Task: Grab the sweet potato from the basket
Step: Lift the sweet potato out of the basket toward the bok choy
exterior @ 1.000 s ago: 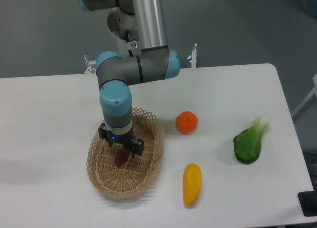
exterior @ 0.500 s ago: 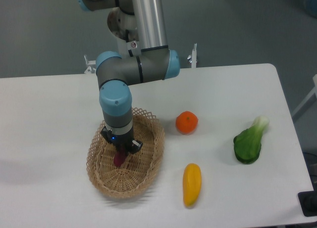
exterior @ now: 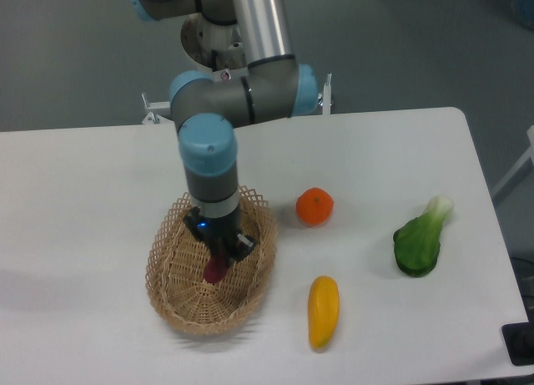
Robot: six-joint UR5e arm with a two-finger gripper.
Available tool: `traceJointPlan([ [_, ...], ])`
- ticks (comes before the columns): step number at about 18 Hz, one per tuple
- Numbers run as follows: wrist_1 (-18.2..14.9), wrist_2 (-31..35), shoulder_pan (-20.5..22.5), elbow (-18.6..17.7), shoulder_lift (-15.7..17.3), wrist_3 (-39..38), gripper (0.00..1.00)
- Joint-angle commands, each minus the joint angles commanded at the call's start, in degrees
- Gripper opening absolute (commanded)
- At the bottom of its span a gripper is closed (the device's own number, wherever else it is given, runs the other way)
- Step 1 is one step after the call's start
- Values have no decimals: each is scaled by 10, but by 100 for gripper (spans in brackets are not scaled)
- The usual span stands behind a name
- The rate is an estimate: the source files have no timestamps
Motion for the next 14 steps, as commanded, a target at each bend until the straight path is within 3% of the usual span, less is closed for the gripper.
traceJointPlan([
  [3, -27, -4, 40, 54, -4, 40, 24],
  [10, -110, -36, 162, 118, 4, 178, 24],
  [14, -150, -40, 198, 162, 2, 234, 24],
])
